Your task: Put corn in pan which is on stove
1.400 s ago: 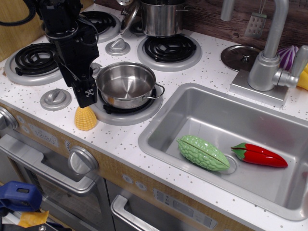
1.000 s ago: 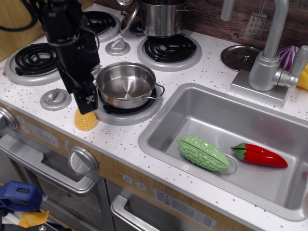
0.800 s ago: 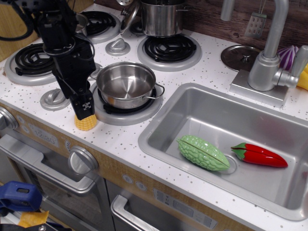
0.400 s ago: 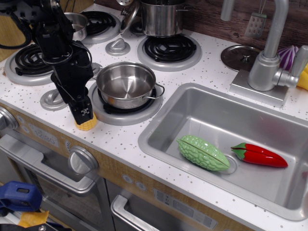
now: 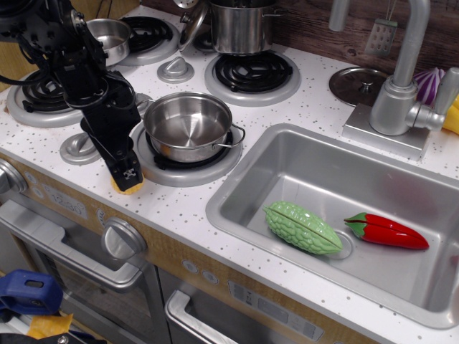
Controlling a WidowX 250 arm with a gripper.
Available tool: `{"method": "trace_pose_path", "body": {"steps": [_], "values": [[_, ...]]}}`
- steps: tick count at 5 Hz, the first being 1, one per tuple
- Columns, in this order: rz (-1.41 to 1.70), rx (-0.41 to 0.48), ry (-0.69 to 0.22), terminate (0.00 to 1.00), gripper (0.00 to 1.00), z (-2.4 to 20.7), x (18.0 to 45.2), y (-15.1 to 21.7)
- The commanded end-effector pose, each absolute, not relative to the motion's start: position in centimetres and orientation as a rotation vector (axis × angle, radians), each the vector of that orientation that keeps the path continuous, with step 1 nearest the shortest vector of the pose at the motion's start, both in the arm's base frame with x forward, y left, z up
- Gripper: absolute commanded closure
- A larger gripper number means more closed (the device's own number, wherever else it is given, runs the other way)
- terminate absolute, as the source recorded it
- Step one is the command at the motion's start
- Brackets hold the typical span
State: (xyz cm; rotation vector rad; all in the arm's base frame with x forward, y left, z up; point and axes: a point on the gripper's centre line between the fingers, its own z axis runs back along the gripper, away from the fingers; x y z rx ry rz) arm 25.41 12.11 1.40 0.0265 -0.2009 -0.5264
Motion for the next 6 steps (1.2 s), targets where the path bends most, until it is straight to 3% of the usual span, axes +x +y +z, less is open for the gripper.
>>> {"method": "trace_pose_path", "body": {"steps": [1, 4, 6], "values": [[-0.535, 0.041, -0.242, 0.00, 1.00, 1.7, 26.0, 12.5], [-0.582, 0.132, -0.144, 0.00, 1.00, 8.6, 27.0, 11.4], [-0.638, 0.168, -0.157, 0.00, 1.00, 11.2, 29.6, 9.6]]}}
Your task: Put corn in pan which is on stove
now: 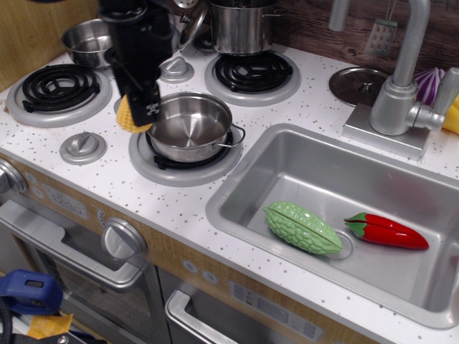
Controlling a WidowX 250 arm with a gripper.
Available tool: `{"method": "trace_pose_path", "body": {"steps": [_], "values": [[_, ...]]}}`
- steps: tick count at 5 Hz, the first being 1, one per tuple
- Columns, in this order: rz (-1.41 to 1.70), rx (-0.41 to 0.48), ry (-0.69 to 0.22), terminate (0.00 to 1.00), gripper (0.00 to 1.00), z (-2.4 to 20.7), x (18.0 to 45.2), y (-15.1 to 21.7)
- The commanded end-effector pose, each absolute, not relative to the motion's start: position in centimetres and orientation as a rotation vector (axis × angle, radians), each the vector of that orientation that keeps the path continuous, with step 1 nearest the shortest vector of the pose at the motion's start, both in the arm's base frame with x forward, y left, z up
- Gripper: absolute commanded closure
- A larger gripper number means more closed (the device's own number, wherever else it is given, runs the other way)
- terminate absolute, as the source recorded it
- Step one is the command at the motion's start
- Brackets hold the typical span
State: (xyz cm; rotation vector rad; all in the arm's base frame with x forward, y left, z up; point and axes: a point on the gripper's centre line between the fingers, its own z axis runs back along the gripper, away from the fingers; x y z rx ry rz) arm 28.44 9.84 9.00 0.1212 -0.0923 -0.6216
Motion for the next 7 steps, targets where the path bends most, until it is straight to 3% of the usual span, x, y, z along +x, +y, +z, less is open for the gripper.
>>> {"method": "trace_pose_path", "body": {"steps": [1, 3, 4, 6, 7], "values": [[-0.672, 0.155, -0.199, 0.00, 1.00, 10.7, 31.2, 9.2], [-0.736, 0.090, -0.273, 0.00, 1.00, 7.7, 33.6, 9.5], [-0.742, 0.060, -0.286, 0.00, 0.00, 7.2, 33.7, 9.6], [-0.734, 0.028, -0.288, 0.00, 0.00, 7.1, 33.8, 9.6], [-0.734, 0.028, -0.288, 1.00, 0.00, 7.1, 33.8, 9.6]]}}
